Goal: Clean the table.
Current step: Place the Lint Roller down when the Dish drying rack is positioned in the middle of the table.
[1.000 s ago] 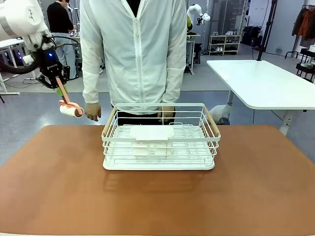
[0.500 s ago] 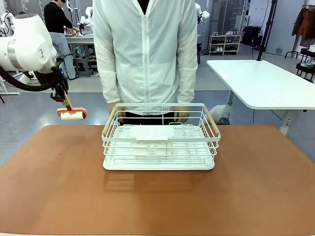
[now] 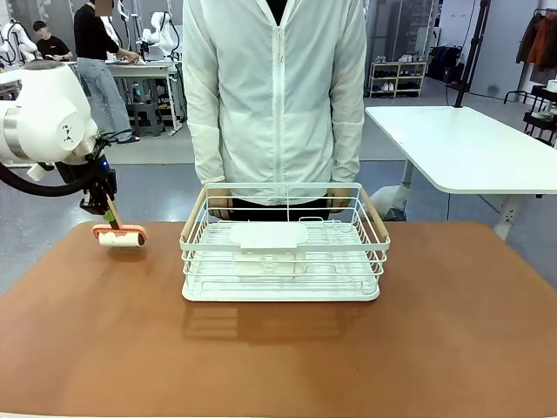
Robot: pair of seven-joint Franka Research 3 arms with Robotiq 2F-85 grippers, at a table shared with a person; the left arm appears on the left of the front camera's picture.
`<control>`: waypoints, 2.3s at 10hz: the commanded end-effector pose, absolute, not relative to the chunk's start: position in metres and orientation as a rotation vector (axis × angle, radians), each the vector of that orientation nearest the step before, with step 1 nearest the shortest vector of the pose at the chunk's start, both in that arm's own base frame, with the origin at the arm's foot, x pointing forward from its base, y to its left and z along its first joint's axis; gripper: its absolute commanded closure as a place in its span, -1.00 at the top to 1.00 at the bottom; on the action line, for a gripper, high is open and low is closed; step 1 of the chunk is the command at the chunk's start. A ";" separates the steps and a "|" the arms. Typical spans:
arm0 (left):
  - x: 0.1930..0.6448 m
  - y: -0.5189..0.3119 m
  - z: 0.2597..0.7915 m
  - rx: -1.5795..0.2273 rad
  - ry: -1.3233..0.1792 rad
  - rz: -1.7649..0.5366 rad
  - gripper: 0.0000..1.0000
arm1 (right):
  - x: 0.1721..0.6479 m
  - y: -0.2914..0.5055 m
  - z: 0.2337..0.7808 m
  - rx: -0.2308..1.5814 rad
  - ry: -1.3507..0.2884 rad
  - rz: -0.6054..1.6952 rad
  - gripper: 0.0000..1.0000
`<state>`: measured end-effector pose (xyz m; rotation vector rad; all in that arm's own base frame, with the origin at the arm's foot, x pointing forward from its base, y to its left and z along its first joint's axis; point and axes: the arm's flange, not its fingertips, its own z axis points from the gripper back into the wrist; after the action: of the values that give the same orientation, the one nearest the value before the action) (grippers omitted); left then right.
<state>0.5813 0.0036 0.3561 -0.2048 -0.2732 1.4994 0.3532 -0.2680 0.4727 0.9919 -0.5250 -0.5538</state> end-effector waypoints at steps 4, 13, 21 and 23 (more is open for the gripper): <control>0.562 -0.001 0.336 -0.240 -0.236 1.451 0.19 | 0.353 -0.269 0.474 1.002 -0.543 -0.536 1.00; 0.535 0.015 0.376 -0.138 -0.115 1.669 1.00 | 0.353 -0.269 0.474 1.002 -0.543 -0.536 1.00; 0.540 0.025 0.395 -0.174 -0.149 1.670 1.00 | 0.353 -0.269 0.474 1.002 -0.543 -0.536 1.00; 0.540 0.025 0.395 -0.174 -0.149 1.670 1.00 | 0.353 -0.269 0.474 1.002 -0.543 -0.536 1.00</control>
<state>0.5423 0.0256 0.3961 -0.1642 -0.1445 1.6513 0.3532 -0.2680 0.4727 0.9919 -0.5251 -0.5539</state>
